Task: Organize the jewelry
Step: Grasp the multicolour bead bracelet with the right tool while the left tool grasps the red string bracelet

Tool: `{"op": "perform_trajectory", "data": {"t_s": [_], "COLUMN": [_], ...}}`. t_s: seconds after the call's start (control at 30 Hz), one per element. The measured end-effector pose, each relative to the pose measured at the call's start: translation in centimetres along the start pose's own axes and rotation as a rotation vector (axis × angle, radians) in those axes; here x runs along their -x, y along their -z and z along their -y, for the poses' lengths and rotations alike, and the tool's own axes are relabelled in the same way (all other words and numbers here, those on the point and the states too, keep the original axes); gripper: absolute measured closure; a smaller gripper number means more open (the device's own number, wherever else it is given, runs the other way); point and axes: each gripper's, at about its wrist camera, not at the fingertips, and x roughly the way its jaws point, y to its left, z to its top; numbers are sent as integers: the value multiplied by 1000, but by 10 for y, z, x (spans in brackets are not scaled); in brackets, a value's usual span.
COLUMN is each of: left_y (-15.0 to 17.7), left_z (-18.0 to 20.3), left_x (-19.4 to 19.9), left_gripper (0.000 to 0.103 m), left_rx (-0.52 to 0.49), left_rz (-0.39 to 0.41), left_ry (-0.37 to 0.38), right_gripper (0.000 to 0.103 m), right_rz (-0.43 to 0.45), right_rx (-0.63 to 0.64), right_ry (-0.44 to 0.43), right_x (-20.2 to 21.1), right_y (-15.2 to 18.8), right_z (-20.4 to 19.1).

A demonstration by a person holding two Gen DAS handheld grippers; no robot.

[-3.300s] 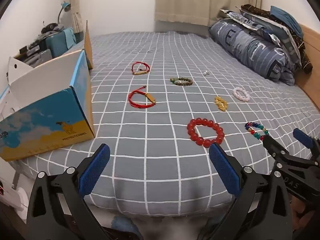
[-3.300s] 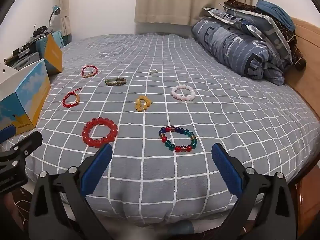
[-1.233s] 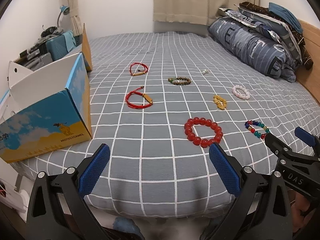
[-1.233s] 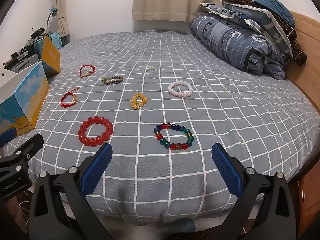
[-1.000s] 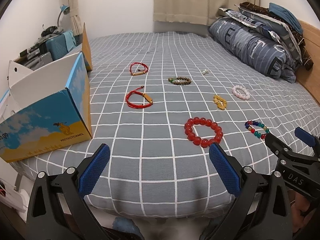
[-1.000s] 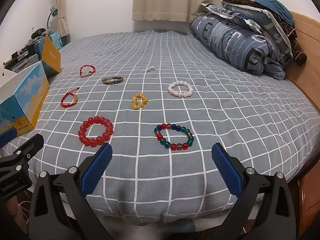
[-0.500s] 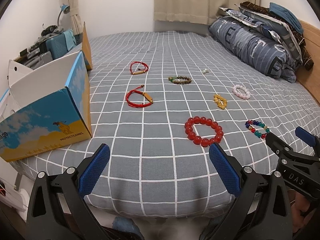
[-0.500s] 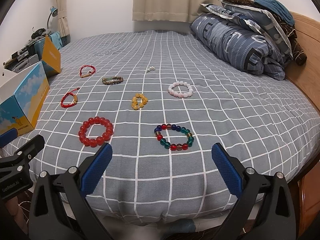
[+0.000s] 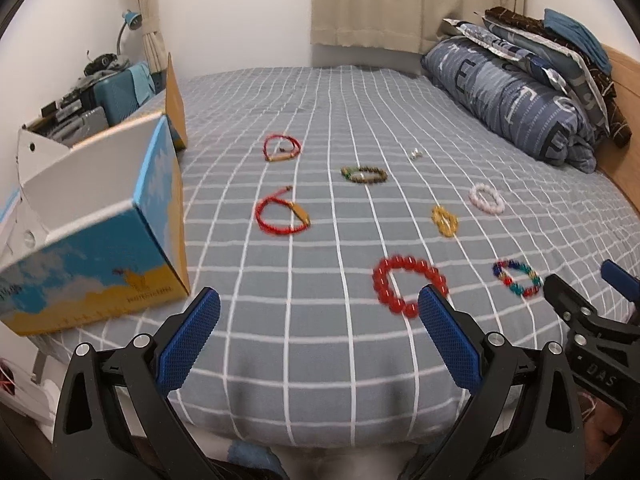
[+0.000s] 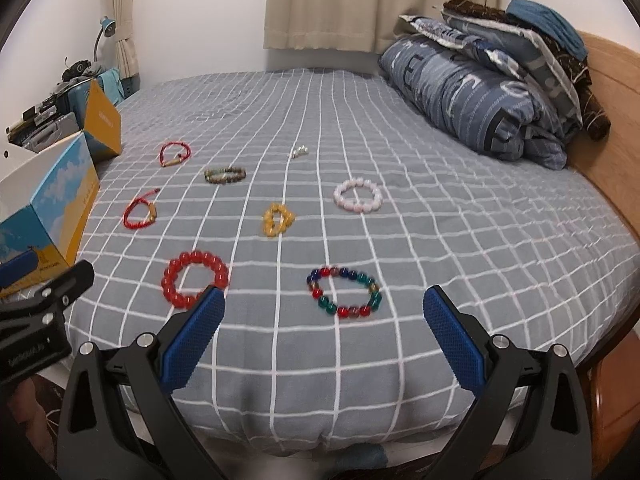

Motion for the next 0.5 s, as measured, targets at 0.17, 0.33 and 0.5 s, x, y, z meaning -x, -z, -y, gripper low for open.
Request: {"op": "perform_trajectory", "data": {"t_s": [0.17, 0.33, 0.5], "left_y": [-22, -45, -59], "left_z": [-4, -7, -11], "left_x": [-11, -34, -66], "left_gripper": [6, 6, 6], "left_rx": [3, 10, 20], "left_rz": [-16, -40, -87], "left_ry": [-4, -27, -29], "right_gripper": [7, 7, 7], "right_rz": [-12, -55, -95], "right_rx": [6, 17, 11], "right_ry": [24, 43, 52], "right_x": [-4, -26, -47], "right_y": [-19, -32, -38], "right_z": [3, 5, 6]}}
